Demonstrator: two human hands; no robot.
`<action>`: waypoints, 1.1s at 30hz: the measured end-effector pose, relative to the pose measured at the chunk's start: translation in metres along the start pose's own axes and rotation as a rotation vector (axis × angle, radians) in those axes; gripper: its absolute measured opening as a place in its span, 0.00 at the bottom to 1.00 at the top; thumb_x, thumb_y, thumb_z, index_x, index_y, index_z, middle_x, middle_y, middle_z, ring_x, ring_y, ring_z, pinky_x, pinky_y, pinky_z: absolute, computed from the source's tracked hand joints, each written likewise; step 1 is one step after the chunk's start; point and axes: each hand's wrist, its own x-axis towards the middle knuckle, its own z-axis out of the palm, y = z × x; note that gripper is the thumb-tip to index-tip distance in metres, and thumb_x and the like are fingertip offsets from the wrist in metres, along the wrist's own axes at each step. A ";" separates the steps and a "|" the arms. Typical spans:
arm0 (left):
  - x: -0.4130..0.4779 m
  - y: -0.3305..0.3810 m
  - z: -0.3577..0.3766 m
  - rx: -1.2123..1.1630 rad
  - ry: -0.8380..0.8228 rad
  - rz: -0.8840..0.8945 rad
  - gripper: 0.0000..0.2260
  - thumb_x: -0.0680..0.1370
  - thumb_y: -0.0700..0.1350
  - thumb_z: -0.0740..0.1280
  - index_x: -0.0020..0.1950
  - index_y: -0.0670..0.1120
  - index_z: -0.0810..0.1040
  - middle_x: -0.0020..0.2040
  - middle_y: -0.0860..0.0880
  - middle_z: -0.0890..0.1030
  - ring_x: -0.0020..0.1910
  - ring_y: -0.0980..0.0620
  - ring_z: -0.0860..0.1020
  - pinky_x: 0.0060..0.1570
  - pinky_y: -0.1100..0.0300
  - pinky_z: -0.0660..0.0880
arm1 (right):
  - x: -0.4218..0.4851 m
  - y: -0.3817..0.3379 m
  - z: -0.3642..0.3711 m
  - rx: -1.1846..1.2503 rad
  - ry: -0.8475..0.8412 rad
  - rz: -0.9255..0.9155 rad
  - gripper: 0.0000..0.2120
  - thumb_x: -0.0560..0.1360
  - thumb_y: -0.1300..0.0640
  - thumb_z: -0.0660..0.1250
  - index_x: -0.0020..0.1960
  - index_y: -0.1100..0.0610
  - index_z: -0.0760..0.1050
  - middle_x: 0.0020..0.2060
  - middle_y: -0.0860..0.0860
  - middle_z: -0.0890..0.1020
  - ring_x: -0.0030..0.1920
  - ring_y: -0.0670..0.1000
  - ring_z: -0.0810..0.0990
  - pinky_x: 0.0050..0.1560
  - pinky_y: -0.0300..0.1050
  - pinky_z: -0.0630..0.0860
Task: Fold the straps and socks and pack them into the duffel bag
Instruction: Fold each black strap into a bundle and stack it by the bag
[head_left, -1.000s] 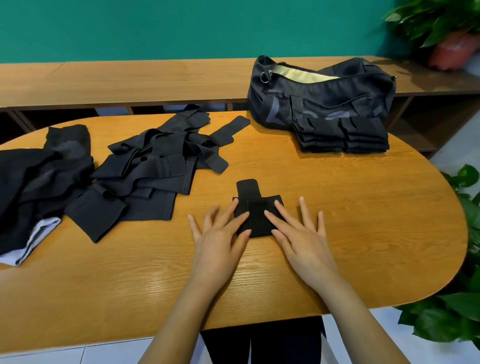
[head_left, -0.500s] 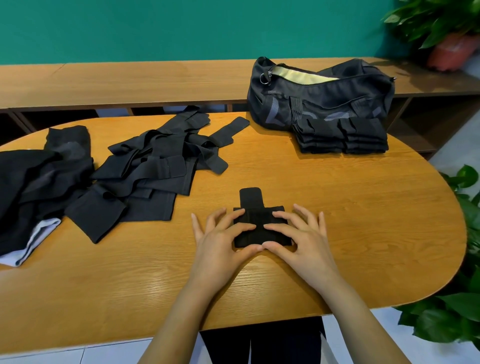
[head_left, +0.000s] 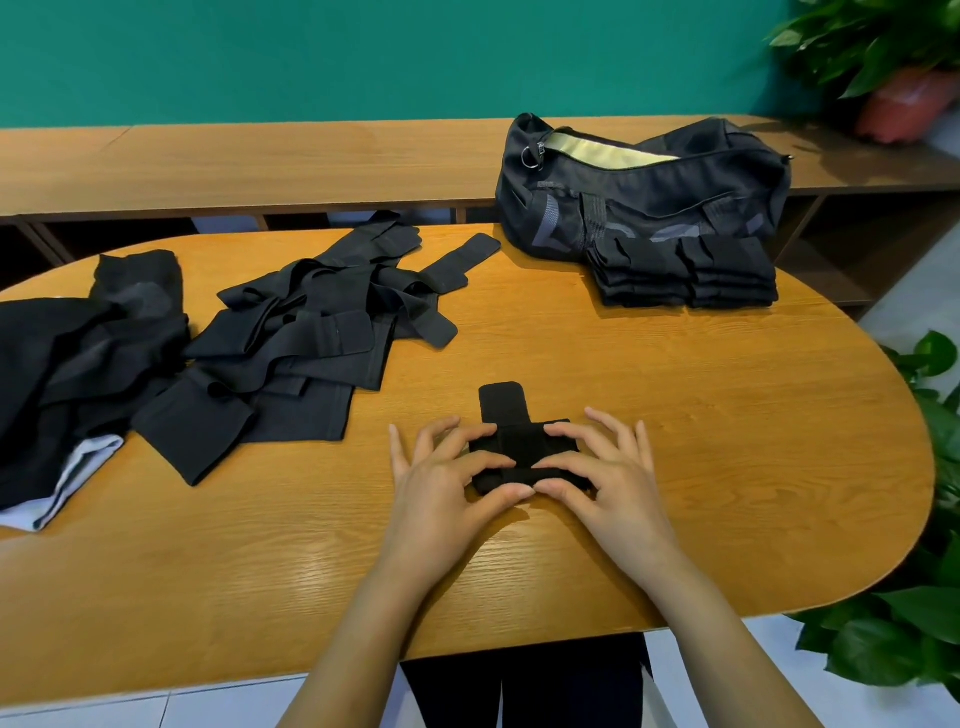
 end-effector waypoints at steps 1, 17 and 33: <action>0.000 0.000 0.000 0.006 -0.001 0.005 0.27 0.69 0.74 0.56 0.56 0.61 0.81 0.66 0.65 0.71 0.72 0.59 0.57 0.72 0.40 0.34 | 0.000 0.000 0.000 0.006 0.002 0.001 0.18 0.73 0.34 0.57 0.50 0.39 0.81 0.64 0.35 0.74 0.74 0.47 0.59 0.74 0.67 0.45; 0.001 -0.003 0.001 -0.089 0.006 -0.039 0.19 0.72 0.68 0.58 0.50 0.60 0.82 0.63 0.65 0.73 0.71 0.58 0.61 0.73 0.39 0.38 | 0.001 0.002 0.002 0.036 0.048 -0.005 0.20 0.69 0.32 0.60 0.52 0.40 0.82 0.64 0.32 0.71 0.72 0.46 0.59 0.73 0.69 0.48; 0.002 0.000 0.000 -0.047 -0.012 -0.062 0.23 0.70 0.69 0.57 0.54 0.60 0.82 0.62 0.65 0.74 0.70 0.59 0.62 0.74 0.40 0.40 | 0.002 0.002 0.001 0.092 0.028 0.046 0.18 0.69 0.31 0.60 0.48 0.39 0.81 0.59 0.29 0.74 0.72 0.44 0.62 0.75 0.61 0.46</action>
